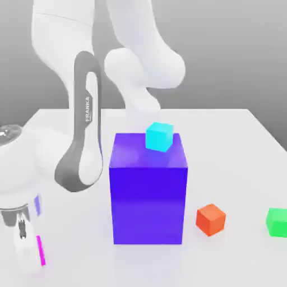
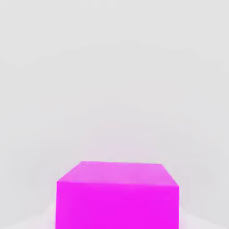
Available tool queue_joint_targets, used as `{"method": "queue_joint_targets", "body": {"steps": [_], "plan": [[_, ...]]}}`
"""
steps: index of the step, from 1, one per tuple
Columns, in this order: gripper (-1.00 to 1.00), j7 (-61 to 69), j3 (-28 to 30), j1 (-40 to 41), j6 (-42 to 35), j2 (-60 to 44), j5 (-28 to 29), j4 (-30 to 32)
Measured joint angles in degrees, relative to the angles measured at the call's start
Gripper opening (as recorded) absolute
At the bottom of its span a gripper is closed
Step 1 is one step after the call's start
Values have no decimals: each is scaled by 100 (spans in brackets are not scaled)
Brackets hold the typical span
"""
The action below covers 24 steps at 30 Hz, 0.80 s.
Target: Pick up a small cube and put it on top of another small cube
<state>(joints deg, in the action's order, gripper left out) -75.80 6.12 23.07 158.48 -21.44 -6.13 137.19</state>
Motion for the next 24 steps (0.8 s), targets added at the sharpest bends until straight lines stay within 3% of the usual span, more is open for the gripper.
{"method": "queue_joint_targets", "body": {"steps": [3,21,24], "plan": [[-100,-174,-68,-268,-351,451,159,104],[-100,-1598,-2510,-3287,-736,1347,923,635],[-100,-2072,-2898,-3942,-661,1158,1341,554]]}}
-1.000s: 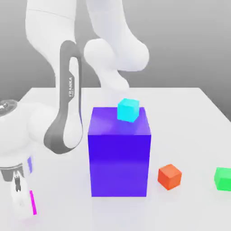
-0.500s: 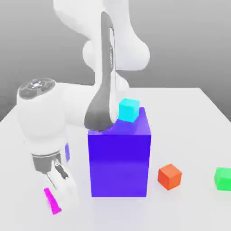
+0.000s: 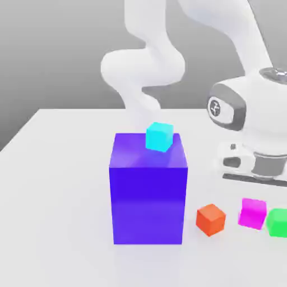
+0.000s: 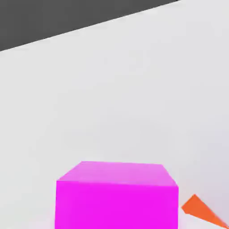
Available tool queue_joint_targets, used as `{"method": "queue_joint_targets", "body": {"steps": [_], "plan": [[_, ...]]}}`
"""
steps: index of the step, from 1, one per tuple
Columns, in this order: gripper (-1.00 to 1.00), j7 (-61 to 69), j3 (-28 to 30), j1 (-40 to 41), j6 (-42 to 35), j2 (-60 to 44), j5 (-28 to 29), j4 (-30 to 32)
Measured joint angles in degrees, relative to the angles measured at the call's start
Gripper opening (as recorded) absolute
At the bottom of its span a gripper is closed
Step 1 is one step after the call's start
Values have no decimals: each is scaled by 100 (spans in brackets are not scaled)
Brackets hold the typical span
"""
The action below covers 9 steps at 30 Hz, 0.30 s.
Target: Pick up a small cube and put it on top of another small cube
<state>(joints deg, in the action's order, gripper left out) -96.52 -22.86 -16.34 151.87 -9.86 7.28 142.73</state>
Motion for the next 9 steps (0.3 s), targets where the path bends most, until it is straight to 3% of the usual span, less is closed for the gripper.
{"method": "queue_joint_targets", "body": {"steps": [3,4,9], "plan": [[-100,-572,168,-589,405,-635,689,-154],[100,-671,238,-675,503,-767,820,-171],[100,-671,238,-675,504,-767,820,-171]]}}
